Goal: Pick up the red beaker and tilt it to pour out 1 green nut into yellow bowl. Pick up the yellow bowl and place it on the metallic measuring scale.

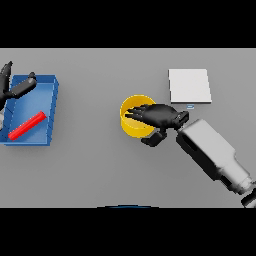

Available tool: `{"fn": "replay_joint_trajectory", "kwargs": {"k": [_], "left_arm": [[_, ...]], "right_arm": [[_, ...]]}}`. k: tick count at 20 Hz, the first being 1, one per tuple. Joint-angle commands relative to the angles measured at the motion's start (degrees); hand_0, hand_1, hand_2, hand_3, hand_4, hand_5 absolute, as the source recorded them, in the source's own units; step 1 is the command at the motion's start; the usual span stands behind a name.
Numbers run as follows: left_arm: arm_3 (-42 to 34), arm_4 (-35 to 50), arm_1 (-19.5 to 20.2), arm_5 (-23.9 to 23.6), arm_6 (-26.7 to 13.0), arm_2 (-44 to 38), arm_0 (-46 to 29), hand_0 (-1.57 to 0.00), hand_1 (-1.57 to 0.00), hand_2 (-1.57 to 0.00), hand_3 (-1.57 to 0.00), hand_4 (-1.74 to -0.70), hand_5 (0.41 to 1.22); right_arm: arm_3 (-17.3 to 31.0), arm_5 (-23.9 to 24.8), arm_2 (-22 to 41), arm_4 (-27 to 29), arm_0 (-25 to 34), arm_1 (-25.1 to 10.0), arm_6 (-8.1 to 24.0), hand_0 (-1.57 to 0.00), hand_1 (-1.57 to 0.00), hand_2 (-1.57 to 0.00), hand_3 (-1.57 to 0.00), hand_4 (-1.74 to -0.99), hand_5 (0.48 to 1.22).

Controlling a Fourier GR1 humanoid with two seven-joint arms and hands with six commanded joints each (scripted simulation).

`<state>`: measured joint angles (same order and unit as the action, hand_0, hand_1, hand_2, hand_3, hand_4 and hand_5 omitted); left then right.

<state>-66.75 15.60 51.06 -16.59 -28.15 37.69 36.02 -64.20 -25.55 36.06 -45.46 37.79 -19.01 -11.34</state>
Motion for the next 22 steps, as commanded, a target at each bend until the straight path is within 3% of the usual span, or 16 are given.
{"fn": "replay_joint_trajectory", "kwargs": {"k": [1,5,6,8,10,12,13,16,19,22], "left_arm": [[0.4,-0.1,0.0,0.1,0.2,0.0,0.2,0.00,0.00,0.00,0.00,-0.79,0.732],[0.5,-0.3,-0.3,0.3,0.1,0.3,0.5,0.00,0.00,0.00,0.00,-0.79,0.725],[0.4,-0.2,0.1,0.7,0.5,0.1,0.5,0.00,0.00,0.00,0.00,-0.79,0.723],[0.1,0.2,0.6,0.6,0.8,-0.4,0.2,0.00,0.00,0.00,0.00,-0.79,0.723],[-0.8,0.2,0.6,0.1,0.4,-0.4,0.3,0.00,0.00,0.00,0.00,-0.80,0.726],[-0.6,0.4,0.2,0.1,-0.2,-0.2,0.1,0.00,0.00,0.00,0.00,-0.80,0.728],[-0.8,0.4,0.3,-0.2,0.2,-0.3,-0.1,0.00,0.00,0.00,0.00,-0.80,0.727],[-1.2,0.3,0.5,-0.2,0.2,-0.3,-0.1,0.00,0.00,0.00,0.00,-0.80,0.725],[-2.2,0.5,0.9,-0.6,-0.5,-0.5,0.0,0.00,0.00,0.00,0.00,-0.81,0.724],[-2.3,-0.1,0.9,-0.9,-1.2,0.0,-0.1,0.00,0.00,0.00,0.00,-0.80,0.724]], "right_arm": [[0.5,-0.3,0.2,-0.2,0.6,0.0,0.0,0.00,0.00,0.00,0.00,-1.304,0.703],[0.7,-1.2,0.9,-0.8,1.1,1.0,2.6,-0.02,-0.04,-0.07,-0.09,-1.339,0.784],[1.3,-1.2,1.1,-1.2,1.8,1.0,2.4,-0.09,-0.11,-0.13,-0.16,-1.362,0.820],[1.2,-1.6,1.7,-1.2,1.7,0.6,0.5,-0.51,-0.44,-0.39,-0.36,-1.425,0.964],[1.2,-3.1,1.9,-0.8,1.6,0.2,0.2,-0.89,-0.85,-0.81,-0.59,-1.534,1.057],[-0.2,-5.5,2.2,0.0,1.4,-0.5,0.8,-1.14,-1.11,-1.09,-0.87,-1.604,1.116],[-0.3,-5.6,2.3,0.1,1.4,-0.4,1.3,-1.22,-1.20,-1.18,-0.93,-1.628,1.137],[-0.8,-5.4,2.3,1.0,1.1,-1.0,0.8,-1.39,-1.38,-1.31,-1.14,-1.682,1.178],[-0.8,-5.6,2.3,1.4,1.7,-1.1,1.2,-1.48,-1.47,-1.42,-1.18,-1.711,1.199],[-3.8,-7.2,0.9,2.9,1.5,-3.4,1.4,-1.52,-1.52,-1.47,-1.19,-1.726,1.210]]}}
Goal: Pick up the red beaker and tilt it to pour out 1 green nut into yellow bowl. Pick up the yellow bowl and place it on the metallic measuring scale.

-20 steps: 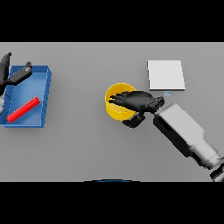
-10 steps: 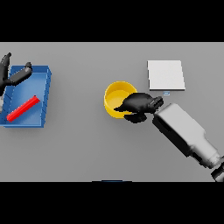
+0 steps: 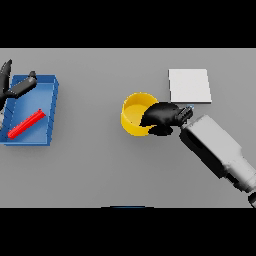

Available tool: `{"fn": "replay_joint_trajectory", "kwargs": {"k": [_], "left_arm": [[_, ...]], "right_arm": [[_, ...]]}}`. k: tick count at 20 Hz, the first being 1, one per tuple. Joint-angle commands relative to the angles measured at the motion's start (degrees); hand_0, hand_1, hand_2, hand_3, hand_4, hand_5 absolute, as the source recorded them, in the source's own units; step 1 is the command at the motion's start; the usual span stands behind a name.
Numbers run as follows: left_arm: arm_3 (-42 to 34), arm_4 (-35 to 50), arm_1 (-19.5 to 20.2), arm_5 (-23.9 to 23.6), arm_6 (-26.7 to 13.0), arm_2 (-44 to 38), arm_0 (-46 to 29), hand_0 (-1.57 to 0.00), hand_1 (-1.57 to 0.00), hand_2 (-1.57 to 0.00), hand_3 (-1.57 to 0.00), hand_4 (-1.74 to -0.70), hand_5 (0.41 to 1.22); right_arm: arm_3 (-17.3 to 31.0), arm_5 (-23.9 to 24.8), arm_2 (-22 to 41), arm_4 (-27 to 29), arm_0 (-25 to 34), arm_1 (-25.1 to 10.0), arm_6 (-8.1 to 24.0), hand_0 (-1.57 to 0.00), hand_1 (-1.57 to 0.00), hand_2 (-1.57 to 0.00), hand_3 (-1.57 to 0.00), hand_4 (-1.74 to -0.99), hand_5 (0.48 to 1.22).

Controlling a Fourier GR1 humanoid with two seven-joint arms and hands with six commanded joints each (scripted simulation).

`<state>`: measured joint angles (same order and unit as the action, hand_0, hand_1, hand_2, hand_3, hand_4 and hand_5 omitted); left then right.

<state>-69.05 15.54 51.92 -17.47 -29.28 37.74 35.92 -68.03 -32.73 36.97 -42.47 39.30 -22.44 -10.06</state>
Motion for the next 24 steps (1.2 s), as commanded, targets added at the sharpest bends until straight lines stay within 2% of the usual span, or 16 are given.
{"fn": "replay_joint_trajectory", "kwargs": {"k": [1,4,7,9,12,14,17,19,20,21,24], "left_arm": [[-0.4,0.0,0.1,0.0,0.4,0.1,-0.3,0.00,0.00,0.00,0.00,-0.80,0.724],[-0.6,0.3,1.0,0.7,0.5,-0.3,-0.3,0.00,0.00,0.00,0.00,-0.80,0.721],[-0.5,0.4,0.8,0.4,0.4,-0.2,-0.5,0.00,0.00,0.00,0.00,-0.80,0.720],[-0.5,0.6,1.0,0.8,0.6,-0.5,0.0,0.00,0.00,0.00,0.00,-0.80,0.723],[-0.6,0.5,0.8,0.6,0.1,-0.4,0.3,0.00,0.00,0.00,0.00,-0.80,0.723],[-0.5,-0.1,0.6,0.4,-0.2,0.0,0.5,0.00,0.00,0.00,0.00,-0.80,0.723],[-1.9,0.3,1.6,-0.1,0.2,-0.5,-0.2,0.00,0.00,0.00,0.00,-0.81,0.741],[-2.4,0.1,1.6,0.0,-0.9,-0.2,-0.1,0.00,0.00,0.00,0.00,-0.80,0.737],[-2.9,0.0,2.0,-0.3,-1.5,-0.2,-0.3,0.00,0.00,0.00,0.00,-0.80,0.734],[-3.4,0.0,2.6,-0.3,-1.7,-0.3,-0.4,0.00,0.00,0.00,0.00,-0.80,0.735],[-3.8,0.1,2.5,-0.4,-3.9,0.0,-0.3,0.00,0.00,0.00,0.00,-0.82,0.750]], "right_arm": [[-1.0,-0.2,-0.5,0.4,-0.1,-0.6,0.6,-1.53,-1.53,-1.49,-1.19,-1.729,1.212],[-5.4,-2.8,-1.6,1.8,1.0,-2.5,2.0,-1.55,-1.55,-1.51,-1.38,-1.731,1.216],[-8.7,-4.4,-3.4,2.6,2.0,-4.3,5.4,-1.56,-1.56,-1.54,-1.34,-1.726,1.219],[-9.5,-5.2,-4.7,3.4,2.9,-4.3,7.8,-1.56,-1.56,-1.55,-1.29,-1.723,1.219],[-10.7,-6.7,-5.7,4.6,3.2,-4.6,9.3,-1.57,-1.57,-1.56,-1.25,-1.720,1.219],[-10.1,-5.7,-5.9,3.9,4.6,-6.2,7.3,-1.57,-1.57,-1.56,-1.24,-1.719,1.220],[-7.2,-4.1,-7.4,3.4,7.2,-7.8,6.6,-1.57,-1.57,-1.57,-1.33,-1.720,1.221],[-5.3,-2.4,-8.0,2.7,7.2,-9.4,6.1,-1.57,-1.57,-1.57,-1.27,-1.719,1.221],[-2.8,-1.0,-8.5,2.3,8.0,-9.7,5.1,-1.57,-1.57,-1.57,-1.26,-1.719,1.221],[-1.0,0.2,-8.8,1.8,8.2,-9.4,6.2,-1.57,-1.57,-1.57,-1.24,-1.720,1.221],[4.8,1.7,-11.0,2.6,9.6,-10.1,5.3,-1.57,-1.57,-1.57,-1.21,-1.720,1.221]]}}
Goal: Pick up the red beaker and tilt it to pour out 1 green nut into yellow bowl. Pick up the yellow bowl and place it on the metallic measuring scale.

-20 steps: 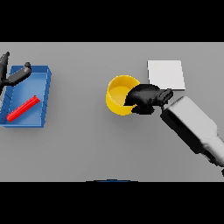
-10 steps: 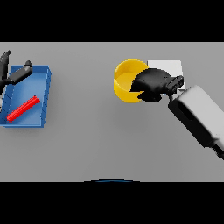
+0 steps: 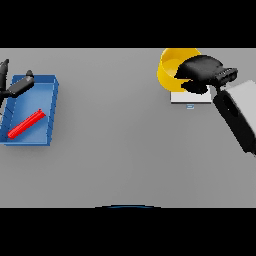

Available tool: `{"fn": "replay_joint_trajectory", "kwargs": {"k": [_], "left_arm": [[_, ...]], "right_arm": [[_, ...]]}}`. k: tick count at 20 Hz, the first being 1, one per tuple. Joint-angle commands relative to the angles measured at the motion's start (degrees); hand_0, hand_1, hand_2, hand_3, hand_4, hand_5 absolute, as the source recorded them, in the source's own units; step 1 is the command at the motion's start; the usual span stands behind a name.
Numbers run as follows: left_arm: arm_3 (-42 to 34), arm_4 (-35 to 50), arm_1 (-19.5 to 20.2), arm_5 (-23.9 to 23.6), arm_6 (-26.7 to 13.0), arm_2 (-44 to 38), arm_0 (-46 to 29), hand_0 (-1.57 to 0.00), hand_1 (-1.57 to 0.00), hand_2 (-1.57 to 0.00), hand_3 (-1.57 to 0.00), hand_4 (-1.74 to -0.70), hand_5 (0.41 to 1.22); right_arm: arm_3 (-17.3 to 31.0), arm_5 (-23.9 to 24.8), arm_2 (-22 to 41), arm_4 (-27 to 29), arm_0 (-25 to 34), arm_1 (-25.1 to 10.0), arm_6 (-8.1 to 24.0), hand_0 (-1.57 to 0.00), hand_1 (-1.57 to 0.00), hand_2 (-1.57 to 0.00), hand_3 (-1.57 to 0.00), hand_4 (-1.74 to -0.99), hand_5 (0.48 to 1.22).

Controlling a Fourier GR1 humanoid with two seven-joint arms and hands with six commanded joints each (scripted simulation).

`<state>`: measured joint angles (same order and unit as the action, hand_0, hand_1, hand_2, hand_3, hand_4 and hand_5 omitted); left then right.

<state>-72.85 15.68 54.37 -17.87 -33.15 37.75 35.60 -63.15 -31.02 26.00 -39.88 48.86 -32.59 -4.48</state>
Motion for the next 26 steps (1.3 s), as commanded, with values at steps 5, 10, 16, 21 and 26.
{"fn": "replay_joint_trajectory", "kwargs": {"k": [5,10,16,21,26], "left_arm": [[-1.3,0.2,1.1,-0.3,-0.4,-0.3,-0.8,0.00,0.00,0.00,0.00,-0.83,0.774],[-0.8,0.3,0.7,-0.4,-0.8,-0.2,-1.0,0.00,0.00,0.00,0.00,-0.82,0.756],[0.0,-0.4,0.2,-0.3,-1.0,0.2,-0.2,0.00,0.00,0.00,0.00,-0.80,0.733],[-0.2,-0.2,-0.2,-0.3,-1.0,0.2,0.1,0.00,0.00,0.00,0.00,-0.81,0.734],[1.2,-0.3,-0.8,0.1,-1.1,0.2,0.6,0.00,0.00,0.00,0.00,-0.81,0.744]], "right_arm": [[8.8,3.8,-0.4,-0.5,1.4,-0.8,-2.6,-1.57,-1.57,-1.57,-1.17,-1.720,1.221],[19.1,9.1,0.1,-1.4,2.6,1.1,-4.5,-1.57,-1.57,-1.57,-1.31,-1.723,1.221],[29.0,14.2,0.7,-2.1,5.2,4.0,-5.7,-1.57,-1.52,-1.56,-1.48,-1.727,1.221],[34.2,16.2,0.9,-1.8,6.4,4.8,-8.2,-1.55,-1.42,-1.57,-1.48,-1.721,1.221],[36.7,14.2,0.3,-0.3,7.6,6.0,-6.6,-1.22,-1.08,-1.13,-0.82,-1.548,1.053]]}}
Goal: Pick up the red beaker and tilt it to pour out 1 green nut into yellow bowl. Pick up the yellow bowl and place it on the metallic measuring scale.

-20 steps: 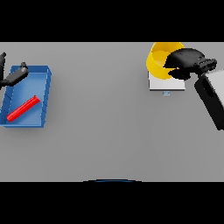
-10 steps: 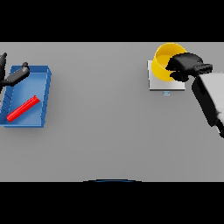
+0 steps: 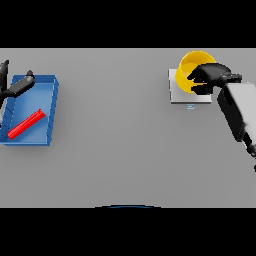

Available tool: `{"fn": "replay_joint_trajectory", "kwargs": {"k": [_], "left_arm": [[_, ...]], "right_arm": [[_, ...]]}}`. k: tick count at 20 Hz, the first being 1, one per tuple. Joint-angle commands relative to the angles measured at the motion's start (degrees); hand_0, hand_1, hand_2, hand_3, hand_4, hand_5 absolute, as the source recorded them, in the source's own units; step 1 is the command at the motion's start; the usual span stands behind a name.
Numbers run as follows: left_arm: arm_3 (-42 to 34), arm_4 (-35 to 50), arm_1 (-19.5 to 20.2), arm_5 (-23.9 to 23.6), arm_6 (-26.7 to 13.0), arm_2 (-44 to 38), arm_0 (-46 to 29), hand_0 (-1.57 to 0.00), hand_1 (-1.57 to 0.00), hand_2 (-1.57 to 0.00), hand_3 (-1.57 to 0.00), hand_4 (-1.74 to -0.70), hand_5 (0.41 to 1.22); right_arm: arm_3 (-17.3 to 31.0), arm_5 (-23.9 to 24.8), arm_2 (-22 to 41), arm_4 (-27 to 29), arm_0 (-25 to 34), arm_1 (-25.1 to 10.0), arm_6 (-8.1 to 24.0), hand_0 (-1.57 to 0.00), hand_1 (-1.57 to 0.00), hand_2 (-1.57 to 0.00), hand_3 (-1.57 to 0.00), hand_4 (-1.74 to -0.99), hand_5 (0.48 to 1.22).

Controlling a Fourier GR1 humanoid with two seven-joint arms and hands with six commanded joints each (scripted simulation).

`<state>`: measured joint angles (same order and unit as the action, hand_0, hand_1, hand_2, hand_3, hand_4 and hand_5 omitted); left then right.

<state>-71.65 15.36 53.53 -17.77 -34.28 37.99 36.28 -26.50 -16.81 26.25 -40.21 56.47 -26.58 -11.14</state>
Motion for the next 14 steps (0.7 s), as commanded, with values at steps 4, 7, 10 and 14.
{"fn": "replay_joint_trajectory", "kwargs": {"k": [4,7,10,14], "left_arm": [[1.9,-0.1,-0.5,1.1,0.7,0.0,0.6,0.00,0.00,0.00,0.00,-0.81,0.740],[2.0,-0.1,-1.1,0.5,1.3,0.0,0.6,0.00,0.00,0.00,0.00,-0.81,0.739],[2.0,-0.6,-1.2,0.3,0.7,0.2,1.2,0.00,0.00,0.00,0.00,-0.81,0.736],[1.4,-0.2,-1.2,0.1,0.1,0.0,1.3,0.00,0.00,0.00,0.00,-0.82,0.734]], "right_arm": [[2.1,-1.1,0.0,-0.3,1.3,-0.1,-1.4,-0.50,-0.44,-0.60,-0.64,-1.425,0.851],[2.7,-1.3,0.5,-0.7,1.5,0.2,-2.4,-0.25,-0.23,-0.39,-0.54,-1.385,0.780],[4.0,-1.2,1.2,-1.5,1.9,0.7,-4.0,-0.13,-0.12,-0.24,-0.44,-1.346,0.746],[5.3,-1.6,1.6,-2.1,2.5,0.9,-4.3,-0.05,-0.05,-0.12,-0.35,-1.308,0.733]]}}
